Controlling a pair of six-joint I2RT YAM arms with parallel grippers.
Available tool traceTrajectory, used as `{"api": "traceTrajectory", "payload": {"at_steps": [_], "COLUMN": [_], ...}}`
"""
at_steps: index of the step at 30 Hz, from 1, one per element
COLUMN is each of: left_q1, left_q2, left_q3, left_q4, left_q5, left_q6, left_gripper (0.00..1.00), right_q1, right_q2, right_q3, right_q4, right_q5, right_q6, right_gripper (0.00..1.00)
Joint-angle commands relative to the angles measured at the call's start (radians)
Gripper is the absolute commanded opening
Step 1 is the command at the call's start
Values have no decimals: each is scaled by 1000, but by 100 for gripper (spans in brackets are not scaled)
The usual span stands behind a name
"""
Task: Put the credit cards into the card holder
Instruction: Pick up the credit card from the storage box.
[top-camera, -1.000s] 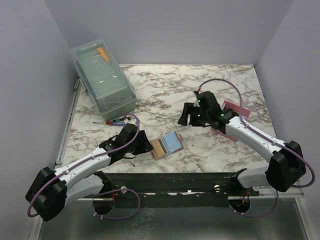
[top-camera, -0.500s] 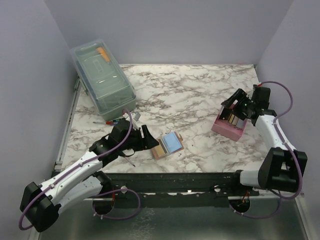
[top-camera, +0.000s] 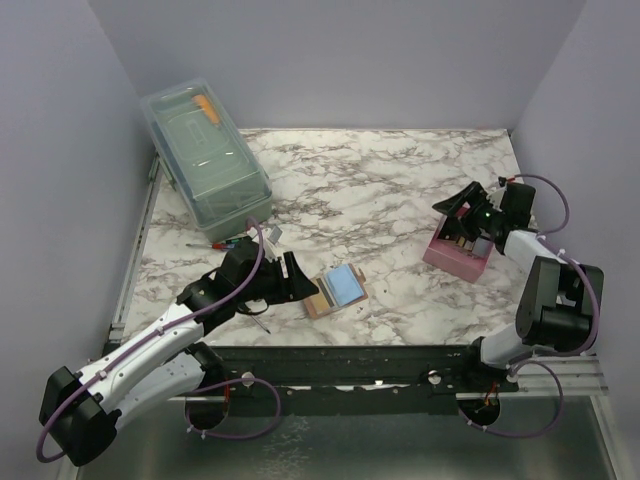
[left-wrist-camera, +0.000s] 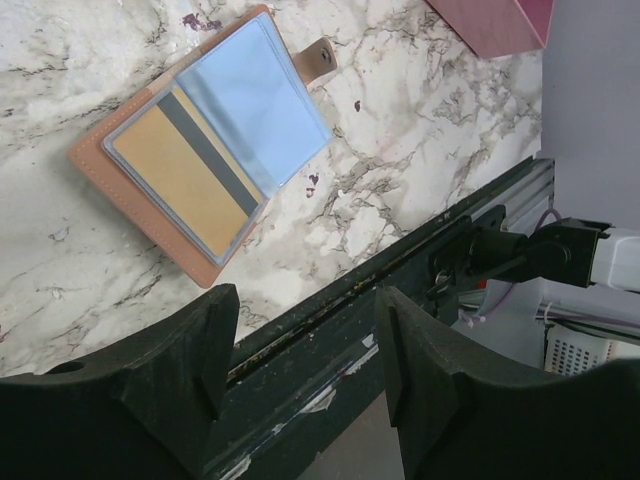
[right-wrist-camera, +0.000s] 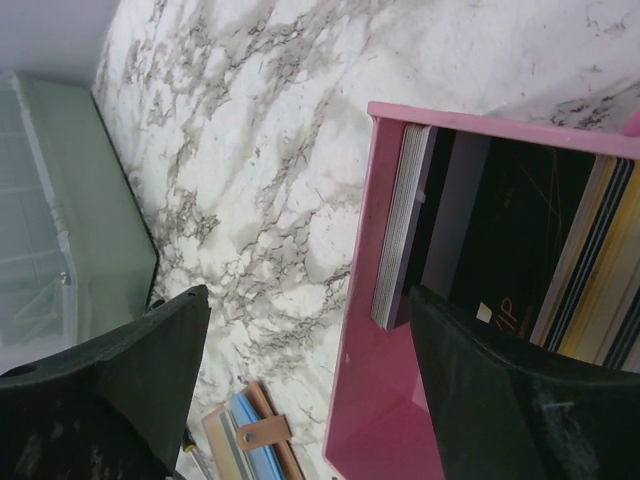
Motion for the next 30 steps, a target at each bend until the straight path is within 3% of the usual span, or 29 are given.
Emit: {"api": "traceTrajectory", "payload": {"at_steps": [1, 18, 25, 30], "left_q1": [-1, -1, -1, 0], "left_q2": [-2, -1, -2, -6], "left_q3": [17, 22, 24, 23], "left_q4": [-14, -15, -15, -17], "left_q5": [23, 28, 26, 28], "left_q6": [6, -4, -7, -7], "left_gripper": [63, 63, 63, 63], "right_q1": [-12, -13, -13, -13], "right_q2": [57, 191, 127, 119], "right_q3": [-15, -7, -25, -39], "right_q4": [131, 220, 247, 257], "right_q5": [-74, -132, -157, -161], "right_q6": [34, 35, 63, 79], "right_gripper": [84, 86, 76, 60]}}
